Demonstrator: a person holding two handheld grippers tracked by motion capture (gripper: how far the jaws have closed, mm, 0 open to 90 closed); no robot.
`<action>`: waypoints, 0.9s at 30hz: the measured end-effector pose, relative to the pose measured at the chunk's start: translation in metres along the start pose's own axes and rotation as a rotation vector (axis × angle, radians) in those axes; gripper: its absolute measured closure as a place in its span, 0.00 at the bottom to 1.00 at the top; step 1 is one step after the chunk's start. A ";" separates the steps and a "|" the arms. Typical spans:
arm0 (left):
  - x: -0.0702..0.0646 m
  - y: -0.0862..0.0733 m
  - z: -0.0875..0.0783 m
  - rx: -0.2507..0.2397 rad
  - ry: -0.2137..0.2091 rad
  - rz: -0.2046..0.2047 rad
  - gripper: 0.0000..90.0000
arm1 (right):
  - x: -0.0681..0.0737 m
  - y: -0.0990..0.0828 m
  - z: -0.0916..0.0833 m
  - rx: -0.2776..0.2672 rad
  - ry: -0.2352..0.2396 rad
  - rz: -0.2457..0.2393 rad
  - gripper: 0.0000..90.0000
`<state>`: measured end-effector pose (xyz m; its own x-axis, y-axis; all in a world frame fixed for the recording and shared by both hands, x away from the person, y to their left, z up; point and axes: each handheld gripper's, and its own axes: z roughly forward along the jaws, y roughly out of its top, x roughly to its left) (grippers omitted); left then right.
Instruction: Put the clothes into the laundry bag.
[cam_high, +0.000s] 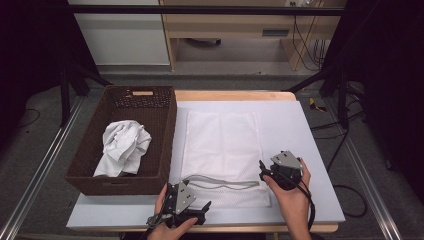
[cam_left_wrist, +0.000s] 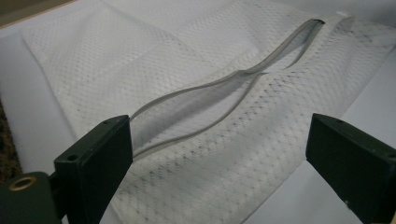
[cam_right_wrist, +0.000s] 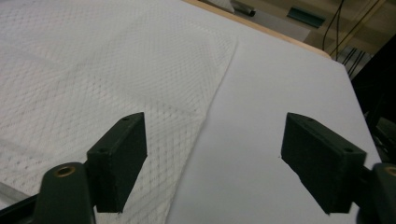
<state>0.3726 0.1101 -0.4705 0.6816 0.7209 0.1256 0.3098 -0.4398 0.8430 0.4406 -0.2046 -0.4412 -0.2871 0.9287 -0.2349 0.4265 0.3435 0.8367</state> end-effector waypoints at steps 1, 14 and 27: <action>0.000 -0.001 0.000 0.002 0.001 -0.003 0.09 | -0.001 -0.001 0.000 0.004 0.006 0.003 0.29; 0.000 -0.005 -0.001 -0.002 0.010 -0.033 0.13 | 0.002 -0.009 -0.022 -0.070 0.084 -0.058 0.51; 0.001 -0.004 -0.002 -0.015 0.030 -0.034 0.29 | 0.023 -0.009 -0.014 -0.101 0.252 -0.181 0.68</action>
<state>0.3711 0.1140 -0.4729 0.6503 0.7513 0.1124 0.3220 -0.4066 0.8549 0.4180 -0.1886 -0.4471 -0.5593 0.7856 -0.2645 0.2658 0.4721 0.8405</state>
